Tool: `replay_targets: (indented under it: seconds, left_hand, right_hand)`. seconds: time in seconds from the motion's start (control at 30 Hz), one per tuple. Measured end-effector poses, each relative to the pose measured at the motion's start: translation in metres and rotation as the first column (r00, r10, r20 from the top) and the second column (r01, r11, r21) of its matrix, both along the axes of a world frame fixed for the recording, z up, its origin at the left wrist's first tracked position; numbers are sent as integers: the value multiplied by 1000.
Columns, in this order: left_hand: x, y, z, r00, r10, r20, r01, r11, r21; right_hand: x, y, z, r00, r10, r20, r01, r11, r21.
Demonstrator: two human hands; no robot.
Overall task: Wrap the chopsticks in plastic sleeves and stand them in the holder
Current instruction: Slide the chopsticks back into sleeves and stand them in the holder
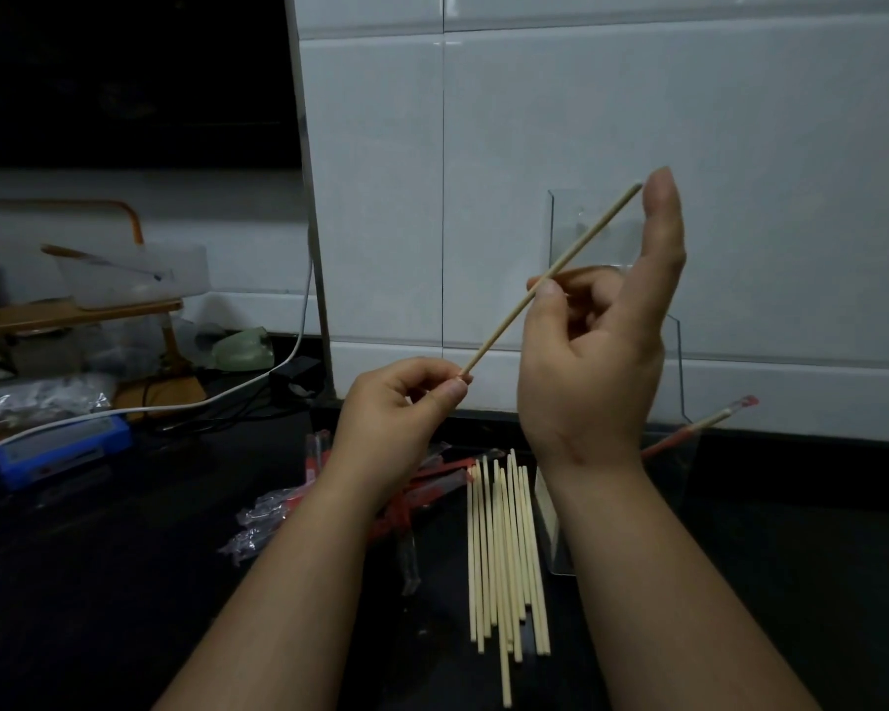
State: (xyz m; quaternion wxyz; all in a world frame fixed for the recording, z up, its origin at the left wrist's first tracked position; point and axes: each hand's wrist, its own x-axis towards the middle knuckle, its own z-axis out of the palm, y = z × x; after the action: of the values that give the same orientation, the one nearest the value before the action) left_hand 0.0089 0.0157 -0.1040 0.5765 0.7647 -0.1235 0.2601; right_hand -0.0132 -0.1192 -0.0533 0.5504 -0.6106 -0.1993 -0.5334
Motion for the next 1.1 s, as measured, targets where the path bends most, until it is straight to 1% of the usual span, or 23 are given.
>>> replay_targets:
  seconds: [0.1,0.2,0.3,0.4,0.53,0.7,0.87,1.03,1.1]
  left_hand:
    - [-1,0,0,1000,-1,-2,1,1000,-3]
    - [-3,-3,2,1000,-16,8,16,1000,-16]
    - [-3,-3,2,999,-29,14,30,996,-82]
    - [-4,-2,2,999,-40,20,42,993,-113]
    - [-3,-3,4,999,-44,24,47,989,-138]
    - [-2,-3,4,997,-45,61,57,976,-211]
    - [-2,-1,5,997,-47,54,58,972,-228]
    - [-3,-2,4,997,-34,63,49,967,-251]
    - [-4,-2,5,995,-28,91,51,963,-263]
  right_hand:
    - [0,-3,1,1000,-16,-22,17,1000,7]
    - [1,-3,0,995,-36,-93,33,999,-26]
    - [7,1,-4,982,-55,-179,34,992,-118]
    - [12,4,-7,973,-117,-199,73,973,-217]
    - [11,4,-8,965,-151,-214,87,956,-280]
    - [9,11,-10,936,-159,-313,8,901,-433]
    - [8,11,-10,940,-169,-297,28,904,-426]
    - [7,9,-9,923,-159,-350,-34,873,-487]
    - [7,8,-8,921,-152,-359,-37,882,-470]
